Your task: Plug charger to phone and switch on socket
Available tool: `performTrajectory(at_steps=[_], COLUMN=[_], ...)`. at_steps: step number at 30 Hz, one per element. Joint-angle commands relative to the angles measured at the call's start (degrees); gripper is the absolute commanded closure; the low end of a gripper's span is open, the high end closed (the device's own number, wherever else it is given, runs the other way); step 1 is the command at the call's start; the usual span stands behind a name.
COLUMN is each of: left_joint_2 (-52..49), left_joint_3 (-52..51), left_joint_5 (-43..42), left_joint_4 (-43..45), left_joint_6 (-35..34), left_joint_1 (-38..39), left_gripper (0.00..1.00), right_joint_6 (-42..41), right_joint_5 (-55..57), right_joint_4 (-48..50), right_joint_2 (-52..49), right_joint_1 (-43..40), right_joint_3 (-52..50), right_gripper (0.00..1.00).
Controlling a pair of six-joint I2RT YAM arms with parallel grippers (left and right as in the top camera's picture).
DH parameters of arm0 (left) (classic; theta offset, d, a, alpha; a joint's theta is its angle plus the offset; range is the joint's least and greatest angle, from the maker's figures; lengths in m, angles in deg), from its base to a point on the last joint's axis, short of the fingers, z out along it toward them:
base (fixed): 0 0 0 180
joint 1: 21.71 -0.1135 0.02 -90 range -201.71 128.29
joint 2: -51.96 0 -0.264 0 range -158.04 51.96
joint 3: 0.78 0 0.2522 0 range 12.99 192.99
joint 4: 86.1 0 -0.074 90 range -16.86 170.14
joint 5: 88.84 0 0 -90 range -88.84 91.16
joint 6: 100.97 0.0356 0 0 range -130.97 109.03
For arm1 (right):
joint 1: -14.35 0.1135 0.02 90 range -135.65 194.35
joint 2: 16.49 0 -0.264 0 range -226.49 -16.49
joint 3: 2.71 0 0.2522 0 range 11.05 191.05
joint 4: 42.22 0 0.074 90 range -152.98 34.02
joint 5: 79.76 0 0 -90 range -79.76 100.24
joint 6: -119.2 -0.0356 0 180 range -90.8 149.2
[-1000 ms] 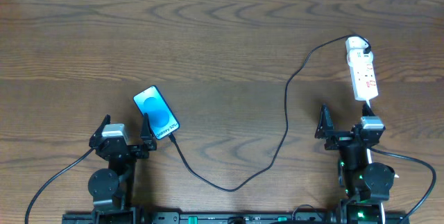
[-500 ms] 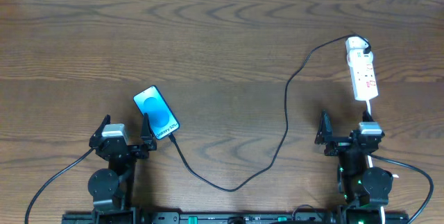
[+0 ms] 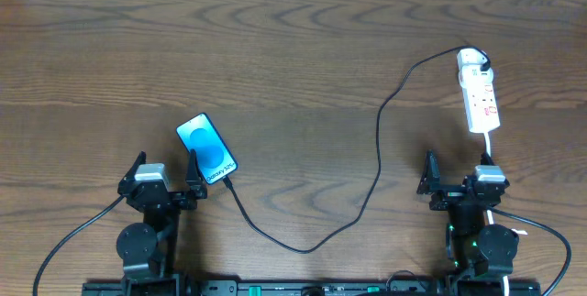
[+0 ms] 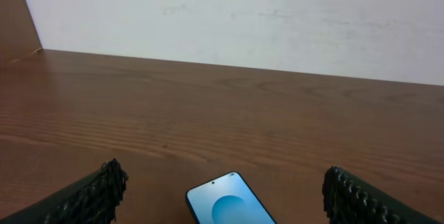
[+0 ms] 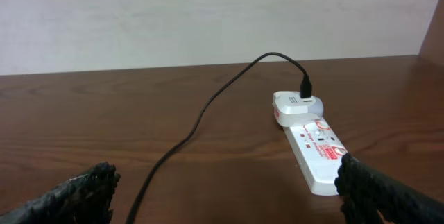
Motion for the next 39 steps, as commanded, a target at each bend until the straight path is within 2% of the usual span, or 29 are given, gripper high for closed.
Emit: performTrajectory(at_steps=[1,39], left_joint_2=[0.22,0.22], left_joint_3=[-0.79,-0.79], left_joint_5=[-1.97,-1.97], left_joint_4=[-2.25,-2.25], left_joint_6=[0.33,0.35], left_joint_1=[-0.2,-0.2], left_gripper=[0.07,0.07], right_joint_6=[0.72,0.5], right_joint_5=[0.87,4.09], right_joint_4=[-0.42,-0.15], right_joint_2=[0.55,0.55], right_joint_1=[0.55,5.31], right_joint_3=[-0.09,-0.09], right_gripper=[0.01,0.01])
